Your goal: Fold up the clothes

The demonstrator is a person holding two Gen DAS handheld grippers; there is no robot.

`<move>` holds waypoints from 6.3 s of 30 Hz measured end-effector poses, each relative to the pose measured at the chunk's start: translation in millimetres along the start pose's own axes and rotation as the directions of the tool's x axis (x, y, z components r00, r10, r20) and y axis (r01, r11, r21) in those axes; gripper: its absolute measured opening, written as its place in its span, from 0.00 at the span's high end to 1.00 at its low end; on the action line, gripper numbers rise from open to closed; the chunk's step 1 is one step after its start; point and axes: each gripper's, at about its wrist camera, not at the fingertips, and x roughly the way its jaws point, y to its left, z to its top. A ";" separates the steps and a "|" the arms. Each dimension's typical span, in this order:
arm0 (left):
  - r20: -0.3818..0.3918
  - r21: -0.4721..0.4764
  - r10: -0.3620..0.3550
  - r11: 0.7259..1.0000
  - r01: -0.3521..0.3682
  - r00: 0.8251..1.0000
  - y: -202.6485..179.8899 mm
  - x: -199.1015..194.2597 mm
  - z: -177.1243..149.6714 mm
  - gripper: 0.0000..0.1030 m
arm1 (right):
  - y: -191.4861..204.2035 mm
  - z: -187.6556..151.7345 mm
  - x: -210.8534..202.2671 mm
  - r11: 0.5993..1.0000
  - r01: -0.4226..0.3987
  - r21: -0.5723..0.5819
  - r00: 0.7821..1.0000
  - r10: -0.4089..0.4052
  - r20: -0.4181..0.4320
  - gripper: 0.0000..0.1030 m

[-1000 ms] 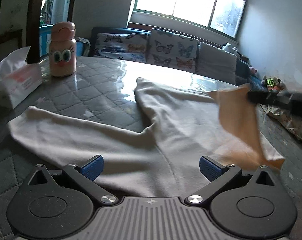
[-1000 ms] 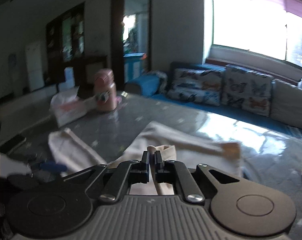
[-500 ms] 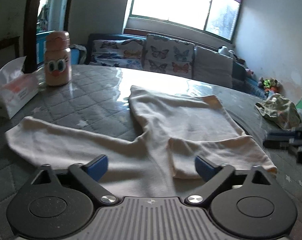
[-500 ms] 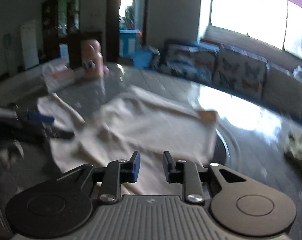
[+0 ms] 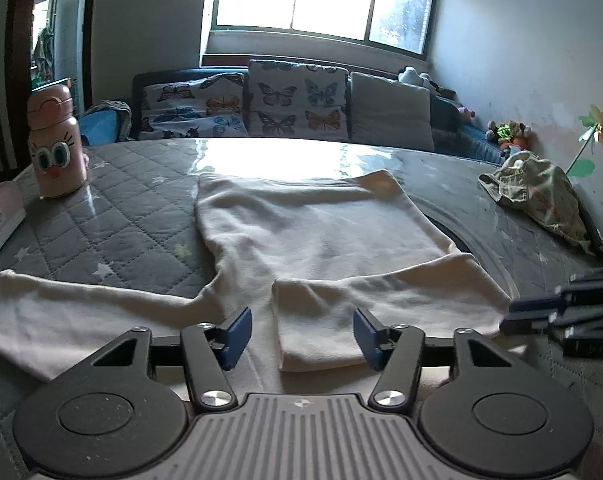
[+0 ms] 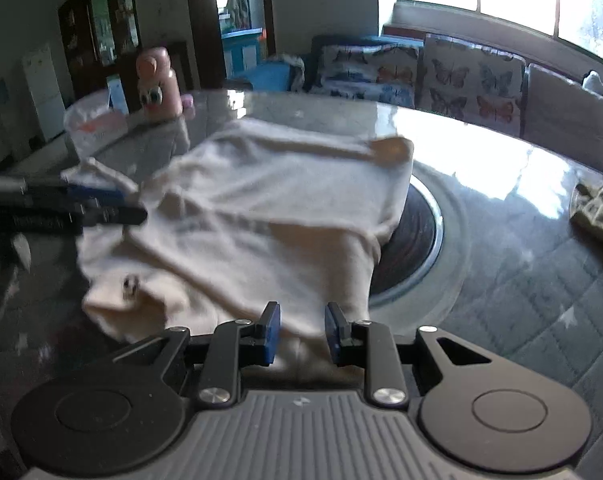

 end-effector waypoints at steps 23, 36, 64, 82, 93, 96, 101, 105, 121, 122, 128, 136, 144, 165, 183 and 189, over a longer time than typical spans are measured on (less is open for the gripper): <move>-0.071 -0.010 0.051 0.999 -0.052 0.996 -2.1 24.9 -2.8 0.52 | -19.4 6.3 13.5 0.997 0.019 0.075 0.999 -0.022 0.034 0.61; -0.042 0.010 0.038 0.999 -0.037 0.998 -12.6 7.7 27.7 0.94 | 0.1 -6.8 1.4 1.000 0.009 -0.007 0.999 -0.008 0.045 0.38; 0.143 0.140 -0.114 0.986 0.094 0.983 -73.9 -40.2 130.5 0.94 | -12.9 -20.1 16.2 0.964 0.266 0.020 0.962 -0.267 0.065 0.26; -0.060 0.021 0.000 1.000 0.001 0.998 -1.2 2.5 28.0 0.94 | -8.9 -29.4 -10.5 0.976 0.212 -0.048 0.977 -0.210 0.034 0.24; -0.088 -0.008 0.027 1.000 -0.028 0.996 18.5 3.7 4.6 0.89 | -8.5 2.2 -20.7 0.998 0.051 0.044 0.996 -0.054 0.073 0.40; -0.072 -0.001 0.038 0.999 -0.038 0.997 20.3 -2.8 5.4 0.88 | -9.3 14.1 -4.6 0.997 0.022 0.076 0.997 -0.028 0.073 0.54; -0.029 -0.002 0.041 0.999 -0.041 0.999 21.9 -14.3 10.8 0.87 | -11.2 23.0 22.2 0.995 0.013 0.096 0.998 -0.018 0.052 0.69; -0.025 0.024 -0.008 1.000 0.008 1.000 9.7 -6.7 13.7 0.87 | -12.1 25.2 37.2 0.994 0.019 0.107 0.999 -0.023 0.039 0.74; -0.078 0.007 -0.016 1.000 0.017 0.997 13.6 24.1 4.5 0.87 | -7.6 29.8 58.2 0.995 0.082 0.064 0.996 -0.084 0.027 0.77; -0.078 0.008 -0.014 1.000 0.015 0.997 14.3 23.8 4.1 0.87 | -6.6 30.2 58.0 0.994 0.086 0.062 0.996 -0.088 0.029 0.77; -0.039 -0.012 0.019 1.000 -0.020 0.999 29.3 1.6 5.3 0.74 | 14.1 35.1 47.7 0.999 0.047 0.025 0.998 -0.048 0.041 0.64; 0.006 -0.106 0.172 0.980 -0.170 0.985 80.9 -33.5 -1.9 0.52 | 80.4 31.8 52.1 0.990 -0.069 -0.121 0.997 0.072 0.027 0.59; 0.004 -0.195 0.327 0.927 -0.320 0.945 130.0 -53.3 -17.5 0.42 | 126.6 33.3 63.9 0.969 -0.095 -0.226 0.995 0.099 0.005 0.58; -0.057 -0.388 0.456 0.809 -0.441 0.888 198.2 -49.3 -25.8 0.48 | 147.9 39.2 65.7 0.958 -0.100 -0.270 0.994 0.110 0.022 0.46; -0.008 -0.442 0.445 0.802 -0.403 0.895 190.3 -54.8 -5.2 0.95 | 116.1 37.8 35.5 0.979 -0.091 -0.185 0.991 0.107 0.079 0.44; 0.130 -0.353 0.294 0.906 -0.233 0.947 124.5 -77.3 33.7 0.95 | 91.7 35.3 25.4 0.991 -0.071 -0.113 0.991 0.083 0.107 0.45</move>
